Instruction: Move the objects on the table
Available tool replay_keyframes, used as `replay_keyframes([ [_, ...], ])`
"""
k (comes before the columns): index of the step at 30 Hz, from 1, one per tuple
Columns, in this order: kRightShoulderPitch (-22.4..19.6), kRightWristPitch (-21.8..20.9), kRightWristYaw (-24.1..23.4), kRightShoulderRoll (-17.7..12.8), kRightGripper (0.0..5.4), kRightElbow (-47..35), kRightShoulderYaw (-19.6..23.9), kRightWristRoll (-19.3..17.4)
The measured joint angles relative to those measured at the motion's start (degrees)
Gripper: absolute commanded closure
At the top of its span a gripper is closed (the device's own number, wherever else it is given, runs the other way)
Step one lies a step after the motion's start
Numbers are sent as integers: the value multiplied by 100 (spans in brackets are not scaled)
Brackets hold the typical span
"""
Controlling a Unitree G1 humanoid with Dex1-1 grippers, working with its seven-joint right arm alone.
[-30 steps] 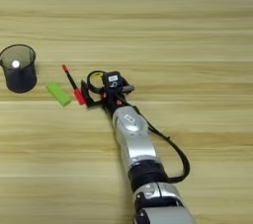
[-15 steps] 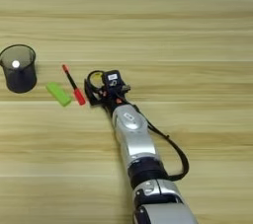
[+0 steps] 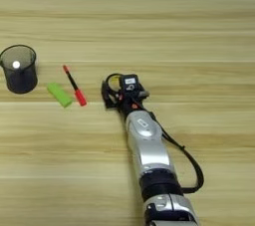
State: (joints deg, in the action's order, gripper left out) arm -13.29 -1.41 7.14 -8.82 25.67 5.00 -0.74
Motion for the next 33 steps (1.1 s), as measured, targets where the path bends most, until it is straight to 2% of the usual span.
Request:
replay_keyframes([
  [4,213,323,-49,-78,139,-437,19,59],
  [10,451,740,-144,-404,139,-852,264,90],
  [15,447,803,-155,-417,139,-846,307,88],
  [16,444,801,-156,-417,110,-838,307,88],
  [26,356,751,-192,-411,16,-703,337,86],
  [33,351,696,-183,-382,2,-681,336,65],
])
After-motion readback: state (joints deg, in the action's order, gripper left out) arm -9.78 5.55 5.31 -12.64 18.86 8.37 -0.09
